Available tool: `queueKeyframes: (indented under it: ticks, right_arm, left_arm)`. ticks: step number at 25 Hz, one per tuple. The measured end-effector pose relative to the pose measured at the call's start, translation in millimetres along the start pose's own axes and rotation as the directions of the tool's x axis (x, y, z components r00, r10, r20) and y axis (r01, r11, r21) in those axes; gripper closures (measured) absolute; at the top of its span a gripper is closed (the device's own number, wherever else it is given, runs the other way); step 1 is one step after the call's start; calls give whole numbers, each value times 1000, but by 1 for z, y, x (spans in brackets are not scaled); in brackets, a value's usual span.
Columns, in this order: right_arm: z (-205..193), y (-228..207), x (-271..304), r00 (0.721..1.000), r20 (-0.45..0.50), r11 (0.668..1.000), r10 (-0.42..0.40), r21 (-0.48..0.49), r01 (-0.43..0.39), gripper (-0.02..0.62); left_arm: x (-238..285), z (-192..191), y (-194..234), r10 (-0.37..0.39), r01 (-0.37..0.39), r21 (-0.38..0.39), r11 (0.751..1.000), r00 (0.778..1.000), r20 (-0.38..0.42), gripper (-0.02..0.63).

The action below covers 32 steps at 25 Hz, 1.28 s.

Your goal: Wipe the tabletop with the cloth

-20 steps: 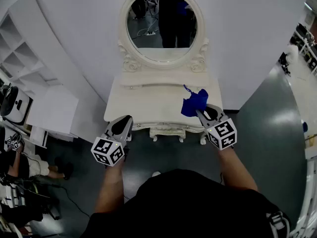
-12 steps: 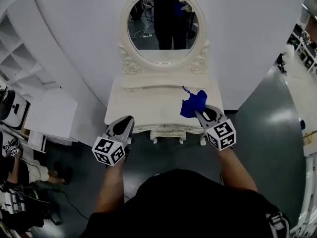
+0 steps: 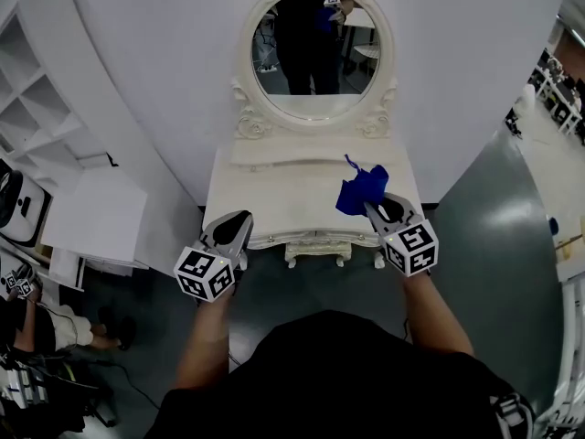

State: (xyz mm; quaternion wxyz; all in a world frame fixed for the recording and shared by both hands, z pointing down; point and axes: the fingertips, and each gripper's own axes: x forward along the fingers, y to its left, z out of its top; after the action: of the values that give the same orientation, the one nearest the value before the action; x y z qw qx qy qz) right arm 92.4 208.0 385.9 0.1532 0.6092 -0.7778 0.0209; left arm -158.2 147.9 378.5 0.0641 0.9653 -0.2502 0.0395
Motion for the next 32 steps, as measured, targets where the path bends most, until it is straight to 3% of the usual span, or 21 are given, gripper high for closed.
queueKeyframes:
  ticks: [6,14,20,32]
  right_arm:
    - [-2,17,6,1000,-25,1000,-8,7,8,540]
    - [-8,5,28,999,-43,1000,-19,12,20,540]
    - [-15,-30,70,999,-48,1000,-8,26,9,540]
    - [-24,-117,183,992,-91,995,93,28,-91,540]
  left_arm:
    - [-10,-3,12,-17,17,-5,1000,1000,-6,574]
    - [7,-11,32,-18,17,-16,1000,999,-28,574]
    - [44,-12,59,5,-6,-15,1000,998,-58,574]
    - [151,-11,125,75,-80,-40,996,992,-104,575]
